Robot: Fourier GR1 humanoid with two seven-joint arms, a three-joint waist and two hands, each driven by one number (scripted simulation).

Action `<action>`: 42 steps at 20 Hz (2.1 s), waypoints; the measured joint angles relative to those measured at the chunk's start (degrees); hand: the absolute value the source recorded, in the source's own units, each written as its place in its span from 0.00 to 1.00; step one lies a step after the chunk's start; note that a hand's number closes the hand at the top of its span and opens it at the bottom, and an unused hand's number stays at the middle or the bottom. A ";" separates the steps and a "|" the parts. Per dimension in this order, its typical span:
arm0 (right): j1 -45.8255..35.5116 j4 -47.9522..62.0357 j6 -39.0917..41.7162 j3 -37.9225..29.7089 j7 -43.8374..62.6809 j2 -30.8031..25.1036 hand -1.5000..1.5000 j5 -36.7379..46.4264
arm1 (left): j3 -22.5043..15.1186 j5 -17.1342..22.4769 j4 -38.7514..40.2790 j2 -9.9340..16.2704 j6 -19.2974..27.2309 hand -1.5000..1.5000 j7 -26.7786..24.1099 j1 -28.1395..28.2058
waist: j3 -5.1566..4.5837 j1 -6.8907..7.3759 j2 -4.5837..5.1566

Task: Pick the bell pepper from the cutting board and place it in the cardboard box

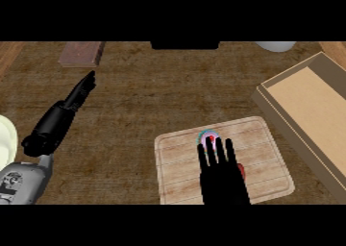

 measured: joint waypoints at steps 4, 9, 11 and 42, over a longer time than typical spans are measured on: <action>0.69 2.87 -1.82 -1.96 -2.57 0.73 0.00 1.68 | 1.90 -0.03 -2.24 0.02 -2.20 0.50 1.18 1.13 | 0.00 0.10 -0.01; 2.55 3.82 -3.27 -3.07 -3.40 0.19 0.00 5.03 | 3.52 -0.75 -2.35 -0.75 -3.88 0.50 1.49 1.09 | 0.00 0.04 -0.03; 2.68 5.07 -4.31 -4.06 -4.16 0.18 0.00 6.08 | 3.57 -1.83 -1.33 -2.03 -3.67 0.50 1.50 0.24 | 0.00 0.00 -0.03; -10.98 25.61 -29.15 -26.93 -31.70 7.73 1.00 -3.00 | 6.63 -5.94 -2.65 -6.28 -7.32 0.50 3.13 -0.93 | 0.02 0.98 0.34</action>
